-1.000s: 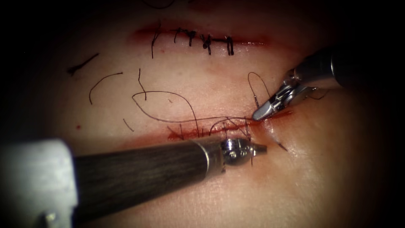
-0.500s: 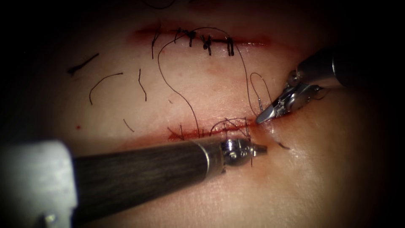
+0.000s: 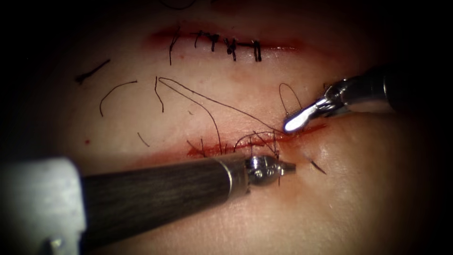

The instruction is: Wound Closure

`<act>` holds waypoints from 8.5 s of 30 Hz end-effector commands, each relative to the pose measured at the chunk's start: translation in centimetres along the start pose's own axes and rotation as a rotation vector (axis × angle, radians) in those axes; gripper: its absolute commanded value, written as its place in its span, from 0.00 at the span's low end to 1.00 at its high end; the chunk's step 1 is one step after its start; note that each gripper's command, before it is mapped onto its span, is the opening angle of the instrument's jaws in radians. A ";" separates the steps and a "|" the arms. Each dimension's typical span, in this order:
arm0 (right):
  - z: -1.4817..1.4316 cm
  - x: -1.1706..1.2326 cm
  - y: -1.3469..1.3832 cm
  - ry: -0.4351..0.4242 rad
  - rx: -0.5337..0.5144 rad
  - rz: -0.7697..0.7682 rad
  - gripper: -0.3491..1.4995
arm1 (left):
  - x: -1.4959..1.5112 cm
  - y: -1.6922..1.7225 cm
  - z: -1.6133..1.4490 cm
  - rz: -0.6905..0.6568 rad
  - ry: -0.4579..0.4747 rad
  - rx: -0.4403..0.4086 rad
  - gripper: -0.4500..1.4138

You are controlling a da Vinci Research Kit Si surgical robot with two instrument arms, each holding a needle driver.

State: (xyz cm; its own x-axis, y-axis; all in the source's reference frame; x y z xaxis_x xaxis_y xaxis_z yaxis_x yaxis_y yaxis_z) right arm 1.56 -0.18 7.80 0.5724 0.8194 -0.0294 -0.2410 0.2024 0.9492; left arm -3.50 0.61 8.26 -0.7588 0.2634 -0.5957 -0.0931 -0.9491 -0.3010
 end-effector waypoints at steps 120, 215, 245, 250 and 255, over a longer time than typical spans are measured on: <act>-0.80 -0.64 -0.15 0.284 -0.199 -0.519 0.90 | 0.94 0.51 -0.36 -0.087 0.403 -0.178 0.00; 0.38 -1.49 -3.26 0.256 -0.290 -0.740 0.72 | 0.64 0.11 -2.28 0.445 0.558 0.287 0.00; -0.34 -1.62 -1.64 0.308 -0.609 -0.874 0.93 | 0.02 -0.19 -2.79 0.400 0.482 0.322 0.00; 0.09 -1.36 -1.37 0.231 -0.667 -0.977 0.94 | 0.04 -0.21 -2.97 0.384 0.491 0.328 0.00; 0.10 -1.25 -1.15 0.099 -0.817 -1.178 0.91 | 0.06 -0.20 -2.96 0.381 0.488 0.331 0.00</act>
State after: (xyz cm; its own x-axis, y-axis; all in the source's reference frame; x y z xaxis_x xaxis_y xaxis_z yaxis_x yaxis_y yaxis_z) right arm 1.12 -1.45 6.72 0.7095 -0.0162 -0.7046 -0.0679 0.9935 -0.0912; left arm -1.56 1.33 6.00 -0.4097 -0.1243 -0.9037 -0.1294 -0.9727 0.1925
